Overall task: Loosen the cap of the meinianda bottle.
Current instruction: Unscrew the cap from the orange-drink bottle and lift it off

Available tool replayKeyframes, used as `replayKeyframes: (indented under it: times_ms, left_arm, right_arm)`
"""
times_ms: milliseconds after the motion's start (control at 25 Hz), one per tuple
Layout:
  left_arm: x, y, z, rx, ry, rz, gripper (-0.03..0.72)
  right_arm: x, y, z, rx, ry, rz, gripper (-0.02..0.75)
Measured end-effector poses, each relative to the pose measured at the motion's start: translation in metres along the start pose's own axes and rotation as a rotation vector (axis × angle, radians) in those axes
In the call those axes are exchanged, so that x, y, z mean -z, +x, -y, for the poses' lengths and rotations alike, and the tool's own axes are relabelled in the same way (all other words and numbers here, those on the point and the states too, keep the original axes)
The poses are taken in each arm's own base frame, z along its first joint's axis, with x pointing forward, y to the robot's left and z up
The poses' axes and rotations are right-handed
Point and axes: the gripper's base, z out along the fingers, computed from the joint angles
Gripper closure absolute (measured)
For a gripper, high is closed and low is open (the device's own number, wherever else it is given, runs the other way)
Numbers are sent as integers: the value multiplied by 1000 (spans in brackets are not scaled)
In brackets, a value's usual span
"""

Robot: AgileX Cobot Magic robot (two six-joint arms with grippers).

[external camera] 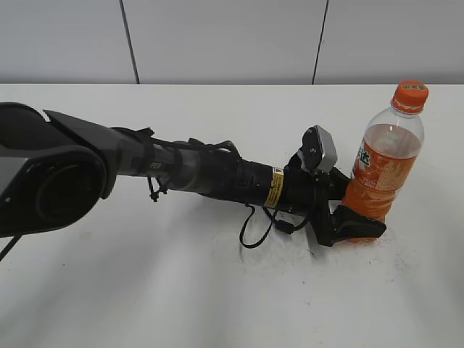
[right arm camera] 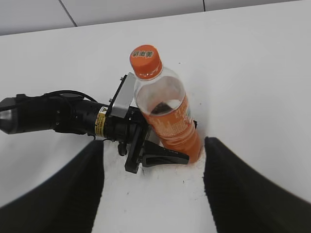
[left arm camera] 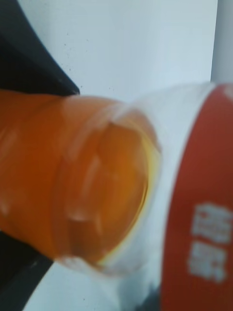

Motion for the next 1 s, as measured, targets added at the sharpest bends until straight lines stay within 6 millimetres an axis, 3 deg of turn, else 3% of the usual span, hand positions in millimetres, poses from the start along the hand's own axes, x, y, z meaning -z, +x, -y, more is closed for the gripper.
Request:
replayKeyframes:
  times_ms: [320,600,800,1000]
  left_arm:
    - [0,0,0,0,1,1,134]
    - [0,0,0,0,3,2,134]
    - [0,0,0,0,3,2,134]
    - [0,0,0,0,3,3,134]
  right_arm:
    - [-35,-56,1,13,-25,-160,263]
    - [-55,-92,-1,21,-63,-284,263]
    - [-74,-108,-2,29,-79,-387,263]
    - [-101,-115,-17,86,-11,-538,263]
